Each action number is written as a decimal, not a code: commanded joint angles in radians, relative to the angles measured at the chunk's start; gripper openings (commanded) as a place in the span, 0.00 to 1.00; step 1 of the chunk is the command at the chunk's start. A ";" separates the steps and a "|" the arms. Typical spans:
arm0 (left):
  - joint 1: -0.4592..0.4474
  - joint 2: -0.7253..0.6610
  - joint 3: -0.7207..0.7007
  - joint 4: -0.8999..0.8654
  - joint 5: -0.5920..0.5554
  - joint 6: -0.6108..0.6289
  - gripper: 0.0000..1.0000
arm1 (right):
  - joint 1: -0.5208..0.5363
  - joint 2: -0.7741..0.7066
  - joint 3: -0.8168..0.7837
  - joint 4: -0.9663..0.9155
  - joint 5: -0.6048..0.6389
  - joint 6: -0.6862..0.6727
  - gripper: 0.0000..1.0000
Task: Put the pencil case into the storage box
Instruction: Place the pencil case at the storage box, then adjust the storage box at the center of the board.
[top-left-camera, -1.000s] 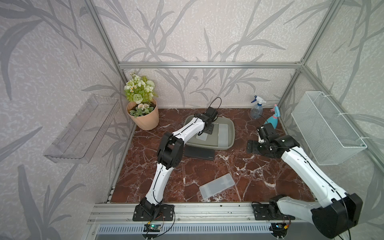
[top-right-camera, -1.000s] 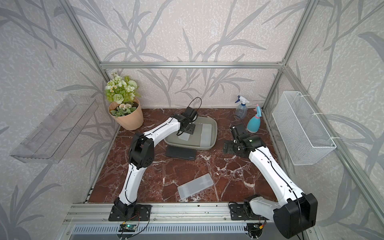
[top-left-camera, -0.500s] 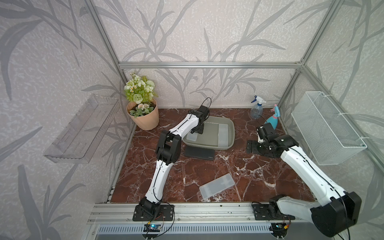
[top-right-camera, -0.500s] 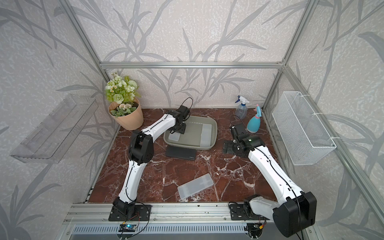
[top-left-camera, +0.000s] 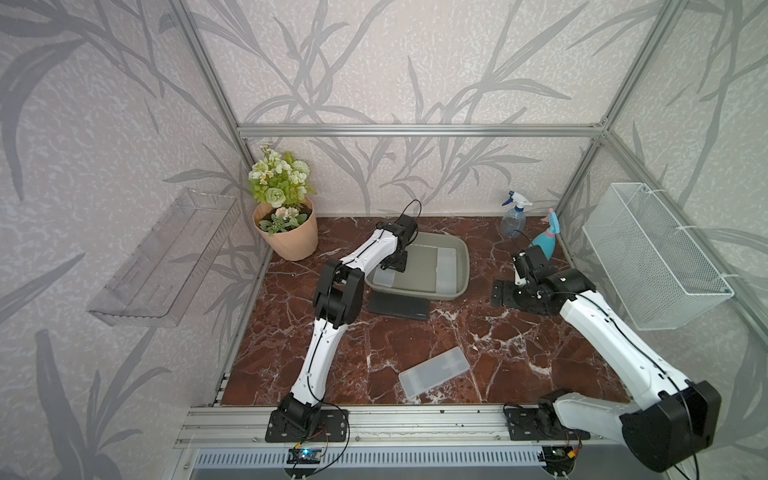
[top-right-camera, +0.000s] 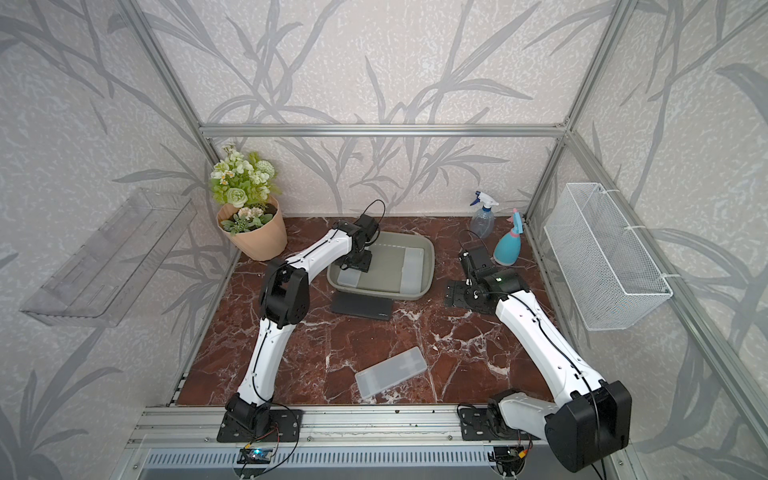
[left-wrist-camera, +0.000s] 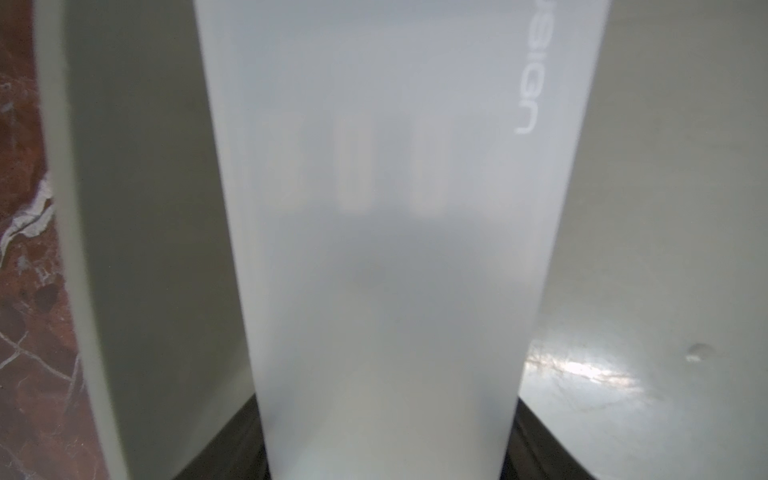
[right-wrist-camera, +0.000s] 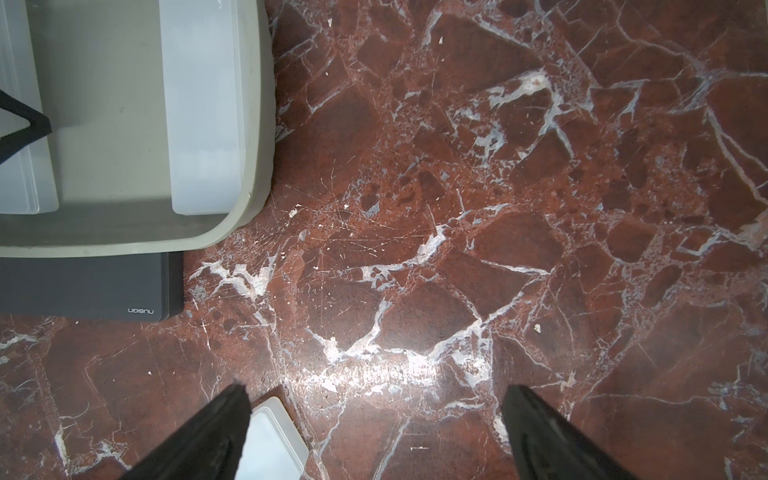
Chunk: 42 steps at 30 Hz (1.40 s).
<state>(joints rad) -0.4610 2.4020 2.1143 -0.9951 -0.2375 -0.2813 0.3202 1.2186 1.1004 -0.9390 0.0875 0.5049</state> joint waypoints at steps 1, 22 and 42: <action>0.010 -0.014 0.001 -0.019 -0.003 0.009 0.77 | -0.005 0.002 0.004 0.006 0.002 0.009 0.99; 0.038 -0.761 -0.620 0.194 -0.102 -0.178 0.45 | -0.002 -0.034 -0.035 0.092 -0.171 -0.060 0.99; 0.348 -0.932 -1.488 1.043 0.654 -0.606 0.00 | 0.037 0.308 -0.351 1.015 -0.808 0.681 0.00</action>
<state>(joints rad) -0.1295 1.4391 0.6250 -0.1493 0.2905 -0.8127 0.3378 1.4784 0.7834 -0.2279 -0.6098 0.9329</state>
